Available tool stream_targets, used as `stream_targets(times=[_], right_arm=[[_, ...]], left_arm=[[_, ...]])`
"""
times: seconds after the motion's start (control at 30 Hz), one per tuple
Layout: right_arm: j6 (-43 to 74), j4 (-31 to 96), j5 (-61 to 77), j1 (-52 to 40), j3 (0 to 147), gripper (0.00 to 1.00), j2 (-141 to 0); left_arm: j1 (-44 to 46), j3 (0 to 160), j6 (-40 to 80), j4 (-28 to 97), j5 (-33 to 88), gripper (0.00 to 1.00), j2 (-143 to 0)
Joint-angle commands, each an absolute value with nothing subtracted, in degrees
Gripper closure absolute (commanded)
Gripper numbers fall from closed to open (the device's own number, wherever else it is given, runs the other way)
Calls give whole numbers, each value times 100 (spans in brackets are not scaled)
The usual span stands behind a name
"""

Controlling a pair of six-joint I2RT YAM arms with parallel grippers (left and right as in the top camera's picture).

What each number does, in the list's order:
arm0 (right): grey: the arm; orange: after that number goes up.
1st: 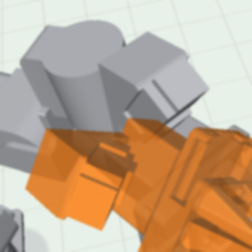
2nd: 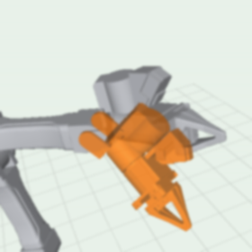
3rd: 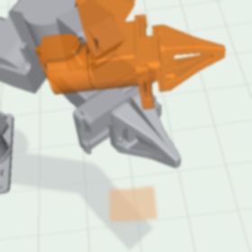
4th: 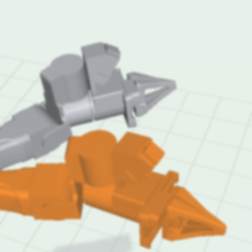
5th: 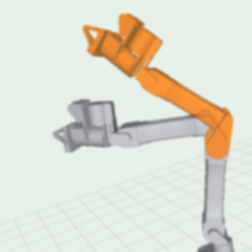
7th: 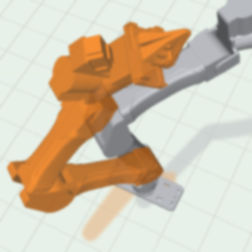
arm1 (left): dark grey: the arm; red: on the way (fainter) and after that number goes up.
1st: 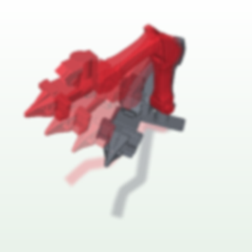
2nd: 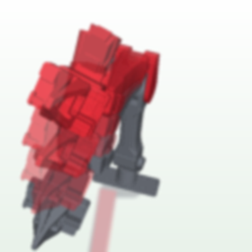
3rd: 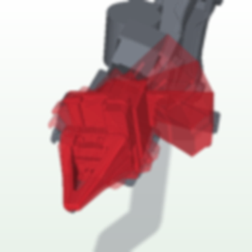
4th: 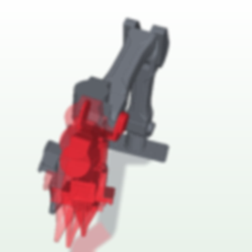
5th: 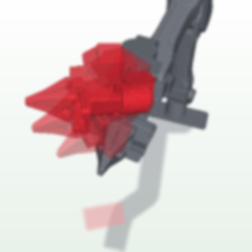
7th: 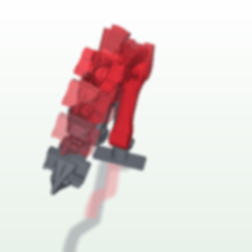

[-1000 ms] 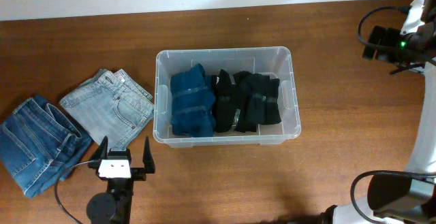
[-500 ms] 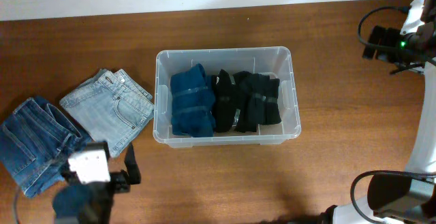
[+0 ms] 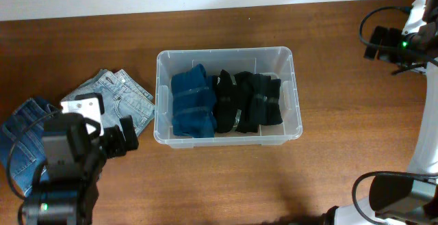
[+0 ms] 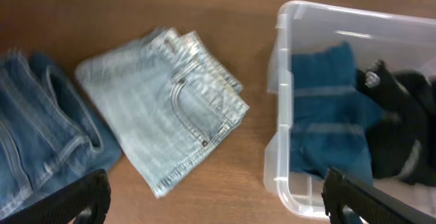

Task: Pack container
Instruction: 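Move the left gripper over the folded light blue jeans, then lower the left gripper and grasp the top light blue jeans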

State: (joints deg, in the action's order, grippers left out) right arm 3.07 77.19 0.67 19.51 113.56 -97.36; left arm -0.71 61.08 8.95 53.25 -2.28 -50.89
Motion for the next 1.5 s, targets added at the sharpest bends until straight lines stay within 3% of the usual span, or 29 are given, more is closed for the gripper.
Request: stream_targets(times=[0.0, 0.33, 0.9, 1.47], right_arm=[[342, 7721, 36, 1957, 11406, 1, -9778], [342, 7721, 36, 1957, 11406, 1, -9778], [342, 7721, 36, 1957, 11406, 2, -9778], [342, 7719, 36, 1957, 11406, 1, -9778]], left_arm=[[-91, 6198, 2189, 5345, -1028, 0, -5559], [-460, 6198, 3030, 5157, -1017, 1, -7175], [-2722, 5826, 1028, 4515, 2523, 0, -8510], [-2939, 4742, 1140, 3387, 2123, 0, -8840]])
